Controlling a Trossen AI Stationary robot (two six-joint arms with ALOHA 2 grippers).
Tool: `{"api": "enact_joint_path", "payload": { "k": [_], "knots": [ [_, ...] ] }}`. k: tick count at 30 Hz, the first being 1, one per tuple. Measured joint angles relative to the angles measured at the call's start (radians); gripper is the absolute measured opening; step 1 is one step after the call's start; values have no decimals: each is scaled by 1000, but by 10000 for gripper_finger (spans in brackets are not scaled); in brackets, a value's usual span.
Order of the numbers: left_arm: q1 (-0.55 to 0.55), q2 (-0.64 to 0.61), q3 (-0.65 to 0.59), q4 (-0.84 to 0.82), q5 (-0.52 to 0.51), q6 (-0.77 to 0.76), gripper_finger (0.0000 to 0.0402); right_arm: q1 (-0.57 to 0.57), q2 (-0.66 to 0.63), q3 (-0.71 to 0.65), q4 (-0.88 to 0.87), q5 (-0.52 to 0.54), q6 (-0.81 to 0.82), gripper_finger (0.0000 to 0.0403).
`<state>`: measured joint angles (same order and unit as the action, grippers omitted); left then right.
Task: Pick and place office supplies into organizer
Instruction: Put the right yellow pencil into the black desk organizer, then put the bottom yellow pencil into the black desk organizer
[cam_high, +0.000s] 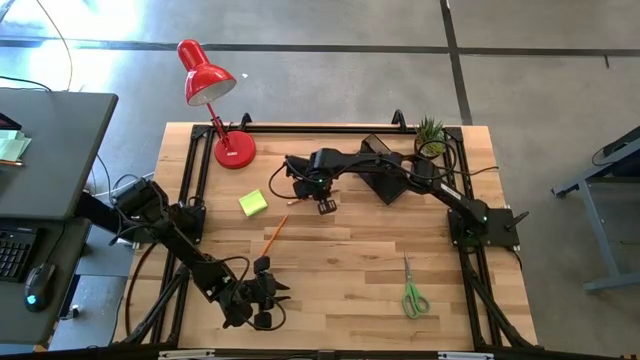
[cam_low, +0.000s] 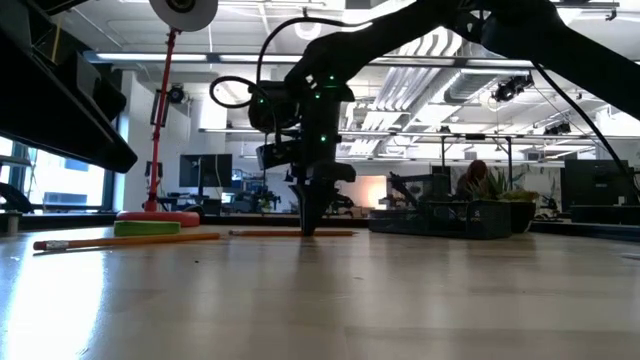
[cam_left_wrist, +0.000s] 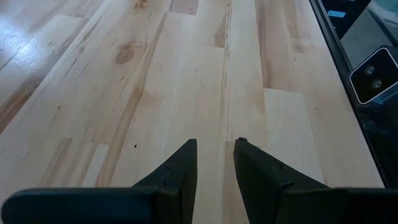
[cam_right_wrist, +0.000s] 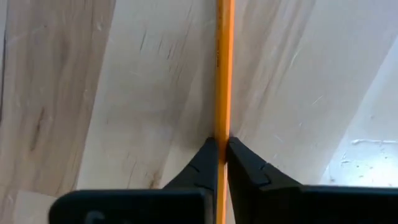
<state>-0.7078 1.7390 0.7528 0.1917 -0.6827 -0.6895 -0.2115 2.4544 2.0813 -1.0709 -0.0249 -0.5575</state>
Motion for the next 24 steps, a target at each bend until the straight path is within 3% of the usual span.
{"api": "enact_joint_path", "payload": {
  "k": [6,11,19,24],
  "knots": [
    [0,0,0,0,0,0,92,0,1,6,-12,-3,24,24],
    [0,0,0,-1,-1,0,92,-1,-26,2,-24,-50,49,11],
    [0,0,0,-9,4,-13,92,-59,-175,4,-28,-157,91,1],
    [-9,0,0,-16,17,-29,92,-138,-310,-4,-43,-118,148,1]
  ]
}}
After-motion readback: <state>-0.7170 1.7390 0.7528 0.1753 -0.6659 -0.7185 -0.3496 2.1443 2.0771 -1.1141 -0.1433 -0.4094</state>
